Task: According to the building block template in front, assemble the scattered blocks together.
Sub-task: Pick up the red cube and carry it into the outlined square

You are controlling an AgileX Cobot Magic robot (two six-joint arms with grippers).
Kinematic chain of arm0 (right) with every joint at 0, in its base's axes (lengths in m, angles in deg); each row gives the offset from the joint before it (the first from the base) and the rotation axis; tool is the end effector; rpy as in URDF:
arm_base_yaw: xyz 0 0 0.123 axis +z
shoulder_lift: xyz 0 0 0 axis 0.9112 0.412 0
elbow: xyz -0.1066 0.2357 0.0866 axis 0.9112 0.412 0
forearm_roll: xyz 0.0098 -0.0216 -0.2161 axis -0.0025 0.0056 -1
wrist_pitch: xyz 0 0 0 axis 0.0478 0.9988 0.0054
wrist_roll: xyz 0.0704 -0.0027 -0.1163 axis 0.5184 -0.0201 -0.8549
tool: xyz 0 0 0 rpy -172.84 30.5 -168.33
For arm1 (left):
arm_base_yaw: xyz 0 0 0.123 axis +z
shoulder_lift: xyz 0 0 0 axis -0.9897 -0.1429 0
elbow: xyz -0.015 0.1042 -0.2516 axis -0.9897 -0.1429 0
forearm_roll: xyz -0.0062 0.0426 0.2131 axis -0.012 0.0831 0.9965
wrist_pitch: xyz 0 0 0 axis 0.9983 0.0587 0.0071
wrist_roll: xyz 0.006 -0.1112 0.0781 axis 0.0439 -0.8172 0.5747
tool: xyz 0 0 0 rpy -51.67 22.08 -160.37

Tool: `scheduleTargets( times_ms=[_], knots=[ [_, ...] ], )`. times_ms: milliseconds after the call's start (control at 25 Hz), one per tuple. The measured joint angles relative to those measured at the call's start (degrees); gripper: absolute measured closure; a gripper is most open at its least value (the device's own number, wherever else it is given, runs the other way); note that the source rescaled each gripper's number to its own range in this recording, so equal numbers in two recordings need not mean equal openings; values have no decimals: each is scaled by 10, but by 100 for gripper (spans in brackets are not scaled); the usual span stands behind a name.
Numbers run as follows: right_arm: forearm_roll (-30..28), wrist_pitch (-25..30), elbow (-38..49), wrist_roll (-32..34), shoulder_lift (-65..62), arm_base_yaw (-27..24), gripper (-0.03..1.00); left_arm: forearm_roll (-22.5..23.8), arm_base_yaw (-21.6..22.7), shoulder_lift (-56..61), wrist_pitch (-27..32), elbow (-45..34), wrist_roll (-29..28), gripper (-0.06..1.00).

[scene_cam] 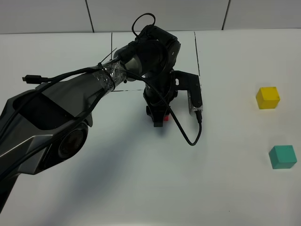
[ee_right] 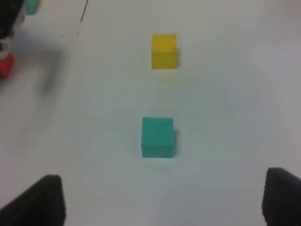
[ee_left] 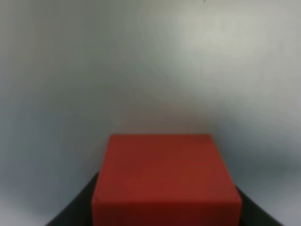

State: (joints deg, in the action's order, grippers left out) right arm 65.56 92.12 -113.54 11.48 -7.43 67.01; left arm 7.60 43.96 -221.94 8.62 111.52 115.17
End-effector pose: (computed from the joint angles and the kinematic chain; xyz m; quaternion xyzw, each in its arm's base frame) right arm 0.0228 0.0060 0.2388 -0.0184 0.8660 0.0242 0.4991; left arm 0.3793 -0.2868 0.0707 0.7103 0.7015 0.0289 0.0496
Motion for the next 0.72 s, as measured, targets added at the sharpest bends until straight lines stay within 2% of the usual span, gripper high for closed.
scheduleTargets(
  times_ms=[360, 440, 480, 560, 600, 720],
  knots=[
    [1, 0, 0, 0, 0, 0, 25, -1, 0, -1, 0, 1, 21, 94],
    [1, 0, 0, 0, 0, 0, 25, -1, 0, -1, 0, 1, 21, 90],
    [1, 0, 0, 0, 0, 0, 25, 0, 0, -2, 0, 1, 21, 85],
    [1, 0, 0, 0, 0, 0, 25, -1, -1, -2, 0, 1, 19, 64],
    [2, 0, 0, 0, 0, 0, 25, -2, -1, -1, 0, 1, 13, 49],
    [2, 0, 0, 0, 0, 0, 25, -6, -1, 4, 0, 1, -6, 16]
  ],
)
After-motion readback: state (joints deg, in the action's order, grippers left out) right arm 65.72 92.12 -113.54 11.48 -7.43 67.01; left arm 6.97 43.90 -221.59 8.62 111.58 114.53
